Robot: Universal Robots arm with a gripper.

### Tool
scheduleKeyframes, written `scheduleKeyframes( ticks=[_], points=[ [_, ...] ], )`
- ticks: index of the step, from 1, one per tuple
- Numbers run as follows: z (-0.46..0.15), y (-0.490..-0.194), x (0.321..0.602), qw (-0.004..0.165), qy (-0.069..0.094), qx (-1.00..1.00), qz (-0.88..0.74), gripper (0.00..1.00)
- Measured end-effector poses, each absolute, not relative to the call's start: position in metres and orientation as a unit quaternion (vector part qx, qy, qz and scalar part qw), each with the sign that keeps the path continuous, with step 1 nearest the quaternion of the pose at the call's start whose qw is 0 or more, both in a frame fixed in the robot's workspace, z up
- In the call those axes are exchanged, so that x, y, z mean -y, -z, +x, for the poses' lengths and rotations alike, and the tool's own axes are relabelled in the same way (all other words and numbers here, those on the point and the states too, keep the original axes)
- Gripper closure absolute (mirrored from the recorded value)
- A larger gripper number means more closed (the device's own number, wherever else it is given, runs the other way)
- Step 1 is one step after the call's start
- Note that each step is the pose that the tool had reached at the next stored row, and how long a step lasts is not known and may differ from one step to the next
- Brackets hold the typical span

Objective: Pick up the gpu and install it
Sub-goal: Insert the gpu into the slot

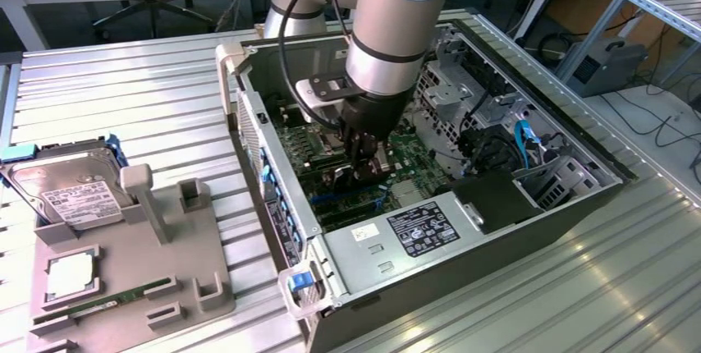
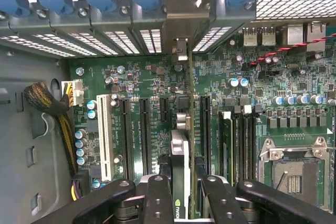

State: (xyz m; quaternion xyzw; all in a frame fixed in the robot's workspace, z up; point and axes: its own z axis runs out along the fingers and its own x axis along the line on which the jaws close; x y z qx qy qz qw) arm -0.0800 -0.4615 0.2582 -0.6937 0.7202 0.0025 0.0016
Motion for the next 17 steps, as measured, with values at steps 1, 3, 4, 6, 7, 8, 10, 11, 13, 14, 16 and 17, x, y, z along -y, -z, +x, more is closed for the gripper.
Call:
scheduleKeyframes(
  ticks=[1,3,4,6,7,8,10,11,13,14,16,17],
  points=[
    [-0.08,-0.2589,0.4616,0.001,-0.002,-0.72,-0.694,0.73],
    [-0.08,-0.2601,0.4615,0.002,-0.003,-0.72,-0.694,0.73],
    [-0.08,-0.2603,0.4616,0.003,-0.004,-0.72,-0.694,0.73],
    [-0.08,-0.2602,0.4615,0.008,-0.009,-0.72,-0.694,0.73],
    [-0.08,-0.2601,0.4615,0.008,-0.009,-0.72,-0.694,0.73],
    [-0.08,-0.26,0.4616,0.008,-0.009,-0.72,-0.694,0.73],
    [-0.0799,-0.2599,0.4617,0.007,-0.008,-0.72,-0.694,0.73],
    [-0.0799,-0.26,0.4617,0.007,-0.007,-0.72,-0.694,0.73],
    [-0.0799,-0.2599,0.4617,0.005,-0.005,-0.72,-0.694,0.73],
    [-0.0799,-0.26,0.4617,0.005,-0.005,-0.72,-0.694,0.73],
    [-0.08,-0.26,0.4617,0.004,-0.004,-0.72,-0.694,0.73],
    [-0.0802,-0.2588,0.4616,0.004,-0.004,-0.72,-0.694,0.73]
  ],
)
